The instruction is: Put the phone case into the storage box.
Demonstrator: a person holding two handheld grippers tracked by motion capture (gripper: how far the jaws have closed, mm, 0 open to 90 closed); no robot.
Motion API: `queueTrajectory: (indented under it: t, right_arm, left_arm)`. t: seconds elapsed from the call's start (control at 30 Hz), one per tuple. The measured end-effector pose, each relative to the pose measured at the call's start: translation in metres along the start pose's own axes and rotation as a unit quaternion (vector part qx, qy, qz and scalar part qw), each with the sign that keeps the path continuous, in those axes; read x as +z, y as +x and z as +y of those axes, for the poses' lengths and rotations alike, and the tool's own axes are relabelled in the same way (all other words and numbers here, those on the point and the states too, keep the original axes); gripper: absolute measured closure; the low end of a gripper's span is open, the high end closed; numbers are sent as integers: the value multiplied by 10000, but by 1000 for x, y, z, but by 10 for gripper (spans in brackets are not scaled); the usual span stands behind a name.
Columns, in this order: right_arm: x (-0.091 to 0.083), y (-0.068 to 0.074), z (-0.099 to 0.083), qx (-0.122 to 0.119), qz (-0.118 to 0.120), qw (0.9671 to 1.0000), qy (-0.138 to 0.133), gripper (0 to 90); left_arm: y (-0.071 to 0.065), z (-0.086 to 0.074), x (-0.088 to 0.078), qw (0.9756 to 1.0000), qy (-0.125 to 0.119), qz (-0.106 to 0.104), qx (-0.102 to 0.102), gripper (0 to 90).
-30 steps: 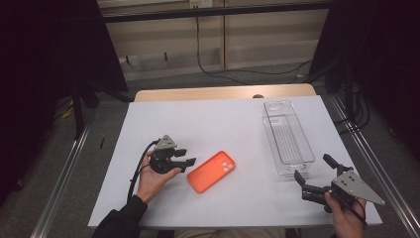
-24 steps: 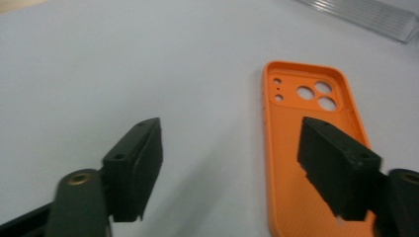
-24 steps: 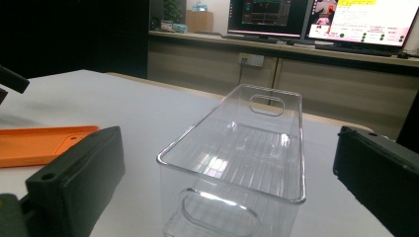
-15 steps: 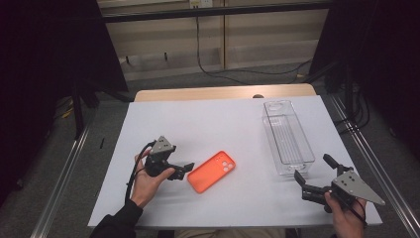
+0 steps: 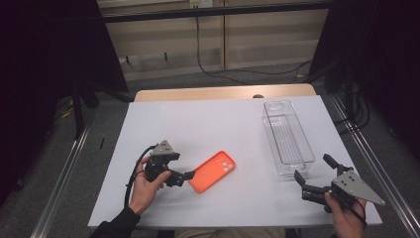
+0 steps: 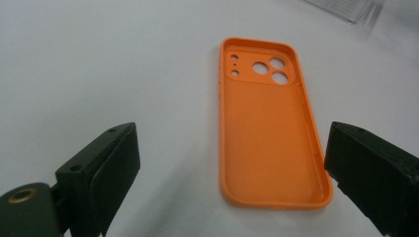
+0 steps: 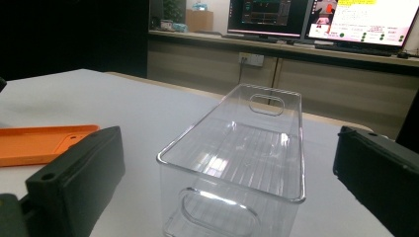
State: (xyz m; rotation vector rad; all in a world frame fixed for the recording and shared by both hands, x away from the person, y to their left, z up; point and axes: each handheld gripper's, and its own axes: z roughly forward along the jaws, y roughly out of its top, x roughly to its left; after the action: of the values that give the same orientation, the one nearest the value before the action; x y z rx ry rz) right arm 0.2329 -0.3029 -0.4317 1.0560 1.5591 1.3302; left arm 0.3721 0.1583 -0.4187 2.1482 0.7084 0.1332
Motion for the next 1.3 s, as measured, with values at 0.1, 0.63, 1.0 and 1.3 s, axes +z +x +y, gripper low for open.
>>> queueTrajectory:
  t: [0.1, 0.63, 1.0, 1.3]
  right_arm:
    - [0, 0, 0, -2, 3, 10000, 7, 0]
    - [0, 0, 0, -16, 18, 10000, 10, 0]
    - [1, 0, 0, -20, 25, 10000, 13, 0]
    - [1, 0, 0, -20, 30, 10000, 13, 0]
  left_arm:
    - [-1, 0, 3, 10000, 80, -26, 23, 69]
    - [-11, 9, 21, 9993, 361, -107, 90, 58]
    - [-17, 19, 35, 9976, 659, -161, 164, 56]
    - [-19, 23, 47, 9952, 920, -152, 302, 51]
